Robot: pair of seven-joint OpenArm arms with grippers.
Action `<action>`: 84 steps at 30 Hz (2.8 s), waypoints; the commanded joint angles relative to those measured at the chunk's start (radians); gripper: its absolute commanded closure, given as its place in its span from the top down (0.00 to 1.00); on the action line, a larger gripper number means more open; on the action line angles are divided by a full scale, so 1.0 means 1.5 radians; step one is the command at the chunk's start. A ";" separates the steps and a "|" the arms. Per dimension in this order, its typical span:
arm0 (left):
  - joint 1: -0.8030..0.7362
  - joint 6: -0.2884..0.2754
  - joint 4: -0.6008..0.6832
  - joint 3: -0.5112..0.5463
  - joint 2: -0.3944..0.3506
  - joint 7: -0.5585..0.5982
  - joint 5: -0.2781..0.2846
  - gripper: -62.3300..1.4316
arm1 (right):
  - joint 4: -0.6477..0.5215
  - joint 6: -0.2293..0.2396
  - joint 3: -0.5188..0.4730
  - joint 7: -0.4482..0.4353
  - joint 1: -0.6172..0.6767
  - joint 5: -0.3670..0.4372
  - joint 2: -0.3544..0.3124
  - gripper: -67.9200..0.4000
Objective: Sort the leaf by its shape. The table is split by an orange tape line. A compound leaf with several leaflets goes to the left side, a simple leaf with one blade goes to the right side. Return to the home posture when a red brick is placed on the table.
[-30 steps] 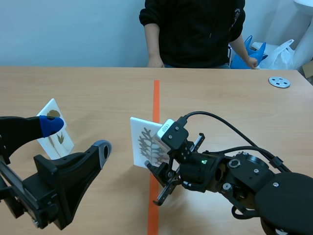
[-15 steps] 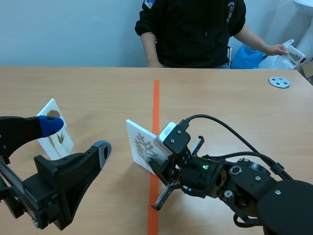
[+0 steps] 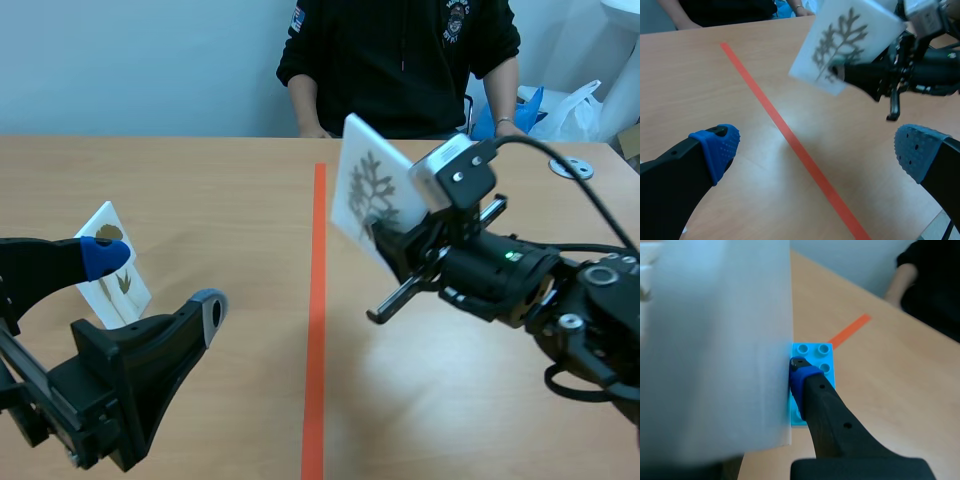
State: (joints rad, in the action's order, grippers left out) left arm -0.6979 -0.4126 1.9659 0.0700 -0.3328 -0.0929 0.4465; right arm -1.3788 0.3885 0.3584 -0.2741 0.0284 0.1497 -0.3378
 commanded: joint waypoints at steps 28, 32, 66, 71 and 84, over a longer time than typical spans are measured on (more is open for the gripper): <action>0.002 -0.001 0.004 -0.002 0.002 0.017 0.006 1.00 | 0.120 -0.075 -0.317 0.170 -0.034 0.231 -0.020 0.06; 0.002 -0.001 0.004 -0.002 0.002 0.017 0.006 1.00 | 0.216 -0.075 -0.317 0.155 -0.102 0.230 -0.015 0.06; 0.002 -0.001 0.004 -0.002 0.002 0.017 0.001 1.00 | 0.405 -0.134 -0.230 0.062 -0.226 0.135 0.014 0.61; 0.002 -0.001 0.004 -0.002 0.002 0.017 -0.001 1.00 | 0.331 -0.117 -0.233 0.105 -0.222 0.166 -0.007 0.62; 0.002 0.000 0.004 -0.002 0.002 0.017 -0.014 1.00 | -0.036 -0.091 -0.376 0.202 -0.053 0.257 -0.083 0.62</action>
State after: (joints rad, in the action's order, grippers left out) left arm -0.6979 -0.4126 1.9652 0.0704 -0.3328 -0.0853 0.4191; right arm -1.4239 0.2367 -0.2028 0.0360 -0.0521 0.5251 -0.4465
